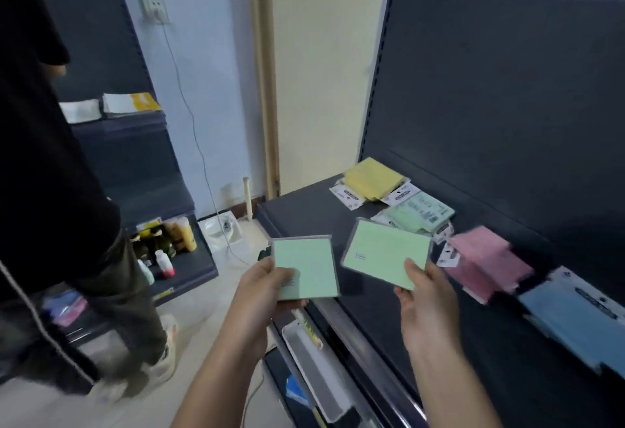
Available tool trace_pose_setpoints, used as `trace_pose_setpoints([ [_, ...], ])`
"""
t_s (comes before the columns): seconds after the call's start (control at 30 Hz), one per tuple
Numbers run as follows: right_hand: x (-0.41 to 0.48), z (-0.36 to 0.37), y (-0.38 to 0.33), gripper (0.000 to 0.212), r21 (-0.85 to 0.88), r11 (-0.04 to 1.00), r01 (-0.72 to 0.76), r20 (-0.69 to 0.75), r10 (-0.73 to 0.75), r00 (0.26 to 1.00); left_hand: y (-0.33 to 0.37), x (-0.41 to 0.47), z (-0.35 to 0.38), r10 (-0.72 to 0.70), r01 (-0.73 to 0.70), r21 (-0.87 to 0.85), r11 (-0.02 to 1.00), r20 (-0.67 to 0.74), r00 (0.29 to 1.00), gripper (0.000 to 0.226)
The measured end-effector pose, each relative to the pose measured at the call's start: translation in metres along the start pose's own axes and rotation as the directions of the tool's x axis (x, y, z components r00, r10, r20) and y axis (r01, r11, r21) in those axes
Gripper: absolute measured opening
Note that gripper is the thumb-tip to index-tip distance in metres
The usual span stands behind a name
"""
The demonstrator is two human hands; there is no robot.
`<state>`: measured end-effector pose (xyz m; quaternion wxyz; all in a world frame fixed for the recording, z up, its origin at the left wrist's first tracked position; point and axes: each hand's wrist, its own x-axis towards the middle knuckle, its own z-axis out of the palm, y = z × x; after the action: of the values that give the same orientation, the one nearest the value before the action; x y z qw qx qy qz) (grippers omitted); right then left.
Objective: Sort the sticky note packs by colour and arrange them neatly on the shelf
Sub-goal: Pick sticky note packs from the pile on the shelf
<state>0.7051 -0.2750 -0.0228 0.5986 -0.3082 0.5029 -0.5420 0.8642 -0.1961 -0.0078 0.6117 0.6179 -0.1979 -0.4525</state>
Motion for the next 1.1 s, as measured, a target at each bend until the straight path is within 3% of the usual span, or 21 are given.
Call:
trace_pose_setpoints([
  [0.13, 0.048, 0.004, -0.017, 0.015, 0.002, 0.998, 0.067, -0.087, -0.067, 0.994, 0.013, 0.064, 0.040, 0.016, -0.029, 0.090, 0.996, 0.151, 0.988, 0.018],
  [0.33, 0.124, 0.017, -0.034, 0.016, -0.028, 0.988, 0.152, -0.256, -0.154, 0.954, 0.036, 0.147, 0.111, 0.039, -0.059, 0.045, 0.997, 0.364, 0.931, 0.028],
  [0.5, 0.166, 0.026, -0.031, 0.028, -0.172, 0.979, 0.110, -0.317, -0.161, 0.935, 0.044, 0.193, 0.165, 0.041, -0.091, 0.089, 0.992, 0.447, 0.894, 0.031],
  [0.6, 0.167, 0.028, -0.027, 0.038, -0.300, 0.950, 0.085, -0.302, -0.179, 0.936, 0.029, 0.211, 0.188, 0.069, -0.208, 0.220, 0.953, 0.513, 0.856, 0.027],
  [0.73, 0.167, 0.031, -0.026, 0.036, -0.525, 0.847, 0.080, -0.299, -0.272, 0.915, 0.019, 0.221, 0.204, 0.197, -0.494, 0.366, 0.789, 0.611, 0.767, 0.025],
  [0.9, 0.164, 0.032, -0.021, 0.037, -0.737, 0.676, -0.011, -0.271, -0.281, 0.921, 0.004, 0.226, 0.210, 0.334, -0.786, 0.512, 0.347, 0.715, 0.614, 0.036],
  [0.97, 0.162, 0.031, -0.019, 0.038, -0.758, 0.652, -0.011, -0.259, -0.285, 0.923, 0.001, 0.225, 0.211, 0.344, -0.805, 0.521, 0.283, 0.729, 0.592, 0.039],
  [1.1, 0.149, 0.032, -0.019, 0.046, -0.750, 0.657, 0.076, -0.229, -0.366, 0.902, -0.006, 0.226, 0.210, 0.390, -0.845, 0.470, 0.256, 0.750, 0.535, 0.039],
])
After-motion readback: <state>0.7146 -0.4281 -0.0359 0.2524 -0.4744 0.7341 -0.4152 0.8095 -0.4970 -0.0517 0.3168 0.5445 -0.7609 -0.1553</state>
